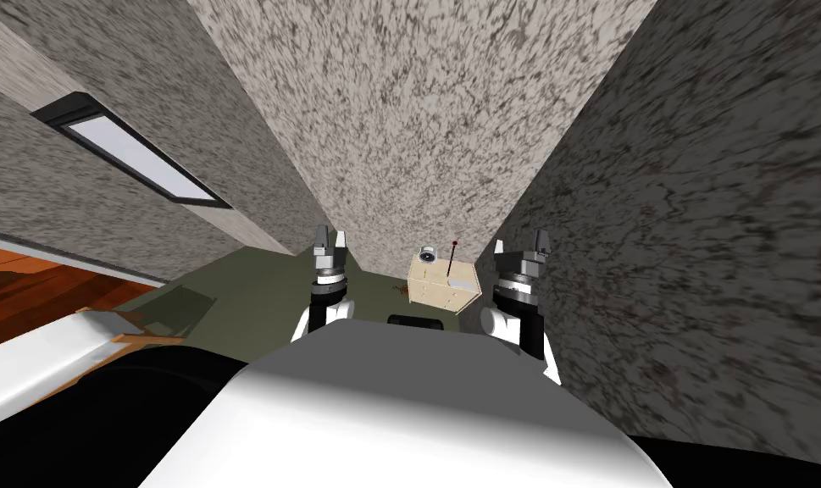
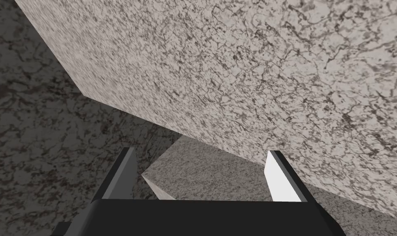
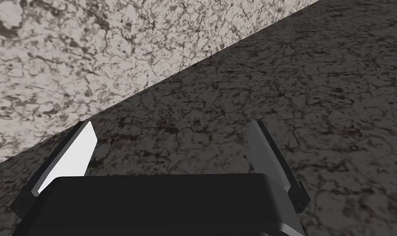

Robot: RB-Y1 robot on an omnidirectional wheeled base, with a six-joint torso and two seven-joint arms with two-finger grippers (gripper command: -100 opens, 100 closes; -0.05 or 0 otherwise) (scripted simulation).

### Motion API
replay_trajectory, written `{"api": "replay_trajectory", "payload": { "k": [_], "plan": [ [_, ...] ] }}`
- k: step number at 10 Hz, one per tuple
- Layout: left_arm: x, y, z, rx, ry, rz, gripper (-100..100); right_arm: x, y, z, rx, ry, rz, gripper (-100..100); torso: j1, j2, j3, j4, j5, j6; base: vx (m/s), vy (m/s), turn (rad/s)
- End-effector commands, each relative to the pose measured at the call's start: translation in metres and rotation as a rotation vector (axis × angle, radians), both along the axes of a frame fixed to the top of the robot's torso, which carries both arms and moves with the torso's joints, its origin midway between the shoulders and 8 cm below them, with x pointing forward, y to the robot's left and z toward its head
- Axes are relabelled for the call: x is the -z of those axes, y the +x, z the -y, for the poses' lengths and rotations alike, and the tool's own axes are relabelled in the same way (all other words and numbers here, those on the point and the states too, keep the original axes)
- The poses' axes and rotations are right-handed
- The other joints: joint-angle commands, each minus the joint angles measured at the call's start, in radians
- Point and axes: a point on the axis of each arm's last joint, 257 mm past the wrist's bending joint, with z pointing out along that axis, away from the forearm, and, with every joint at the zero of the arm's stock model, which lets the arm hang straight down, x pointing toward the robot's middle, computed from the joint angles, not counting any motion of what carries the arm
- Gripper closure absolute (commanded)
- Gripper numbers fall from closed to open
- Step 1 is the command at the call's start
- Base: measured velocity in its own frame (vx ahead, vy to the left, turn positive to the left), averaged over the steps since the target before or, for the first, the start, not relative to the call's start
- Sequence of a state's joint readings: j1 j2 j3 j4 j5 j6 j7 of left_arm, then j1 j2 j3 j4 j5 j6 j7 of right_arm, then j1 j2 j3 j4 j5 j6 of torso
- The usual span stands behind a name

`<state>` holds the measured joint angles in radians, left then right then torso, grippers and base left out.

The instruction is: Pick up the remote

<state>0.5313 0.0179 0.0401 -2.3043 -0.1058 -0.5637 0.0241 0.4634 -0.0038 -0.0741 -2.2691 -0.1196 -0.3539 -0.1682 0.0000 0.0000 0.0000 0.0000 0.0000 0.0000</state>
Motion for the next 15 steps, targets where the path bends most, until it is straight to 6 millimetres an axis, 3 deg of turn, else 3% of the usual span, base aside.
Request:
{"api": "replay_trajectory", "payload": {
  "k": [1, 5, 9, 10, 12, 13, 15],
  "plan": [
    [0.000, 0.000, 0.000, 0.000, 0.000, 0.000, 0, 0.001, 0.007, -0.015, -0.026, -0.061, -0.008, -100, 0.000, 0.000, 0.000, 0.000, 0.000, 0.000, 0.032, 0.038, 0.180],
    [0.000, 0.000, 0.000, 0.000, 0.000, 0.000, 0, 0.007, 0.022, -0.048, -0.073, -0.211, -0.026, -100, 0.004, -0.002, -0.001, -0.001, 0.001, 0.000, 0.038, 0.058, 0.192],
    [0.000, 0.000, 0.000, 0.000, 0.000, 0.000, 0, 0.034, 0.040, -0.088, -0.133, -0.419, -0.065, -100, 0.003, -0.002, -0.001, -0.001, 0.001, 0.000, 0.030, 0.038, 0.210],
    [0.000, 0.000, 0.000, 0.000, 0.000, 0.000, 0, 0.034, 0.040, -0.090, -0.131, -0.432, -0.065, -100, 0.002, -0.002, -0.001, -0.001, 0.001, 0.000, 0.024, 0.013, 0.083],
    [0.000, 0.000, 0.000, 0.000, 0.000, 0.000, 0, 0.060, 0.049, -0.110, -0.168, -0.555, -0.098, -100, 0.001, -0.001, -0.001, 0.000, 0.000, 0.000, 0.020, 0.016, 0.199],
    [0.000, 0.000, 0.000, 0.000, 0.000, 0.000, 0, 0.060, 0.049, -0.111, -0.165, -0.569, -0.098, -100, 0.001, -0.001, -0.001, 0.000, 0.000, 0.000, 0.018, 0.012, 0.122],
    [0.000, 0.000, 0.000, 0.000, 0.000, 0.000, 0, 0.090, 0.055, -0.132, -0.207, -0.700, -0.128, -100, 0.001, -0.001, -0.001, 0.000, 0.000, 0.000, 0.020, 0.011, 0.195]
  ]
}}
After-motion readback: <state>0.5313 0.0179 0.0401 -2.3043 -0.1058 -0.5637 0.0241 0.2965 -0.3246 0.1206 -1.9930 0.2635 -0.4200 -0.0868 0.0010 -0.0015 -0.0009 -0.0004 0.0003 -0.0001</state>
